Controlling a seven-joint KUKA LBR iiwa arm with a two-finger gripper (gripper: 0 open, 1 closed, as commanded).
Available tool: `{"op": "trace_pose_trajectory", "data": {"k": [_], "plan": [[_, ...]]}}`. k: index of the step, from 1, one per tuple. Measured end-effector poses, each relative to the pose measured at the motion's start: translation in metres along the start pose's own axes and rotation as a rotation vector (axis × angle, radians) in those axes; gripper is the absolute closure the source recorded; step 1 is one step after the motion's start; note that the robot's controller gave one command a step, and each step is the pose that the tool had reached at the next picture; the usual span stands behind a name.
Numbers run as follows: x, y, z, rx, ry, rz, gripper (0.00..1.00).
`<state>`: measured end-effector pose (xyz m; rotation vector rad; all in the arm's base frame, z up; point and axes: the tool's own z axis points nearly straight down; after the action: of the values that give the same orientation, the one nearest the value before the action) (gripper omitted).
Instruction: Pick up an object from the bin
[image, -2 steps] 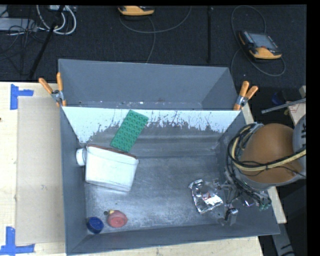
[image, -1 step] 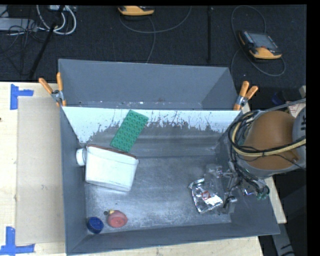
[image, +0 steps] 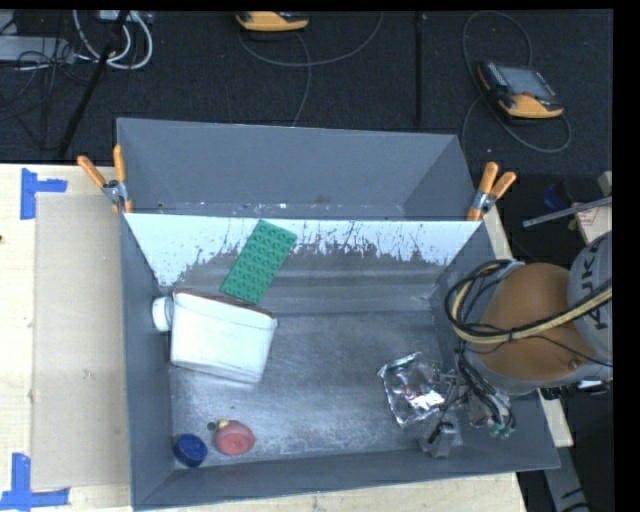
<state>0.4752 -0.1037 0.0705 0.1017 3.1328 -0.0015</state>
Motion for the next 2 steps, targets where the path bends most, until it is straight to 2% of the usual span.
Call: {"op": "trace_pose_trajectory", "data": {"k": [1, 2], "plan": [[-0.0013, 0.0005, -0.0004, 0.000, -0.003, -0.004, 0.00], [-0.0002, 0.0009, 0.0005, 0.000, 0.001, -0.006, 1.00]]}}
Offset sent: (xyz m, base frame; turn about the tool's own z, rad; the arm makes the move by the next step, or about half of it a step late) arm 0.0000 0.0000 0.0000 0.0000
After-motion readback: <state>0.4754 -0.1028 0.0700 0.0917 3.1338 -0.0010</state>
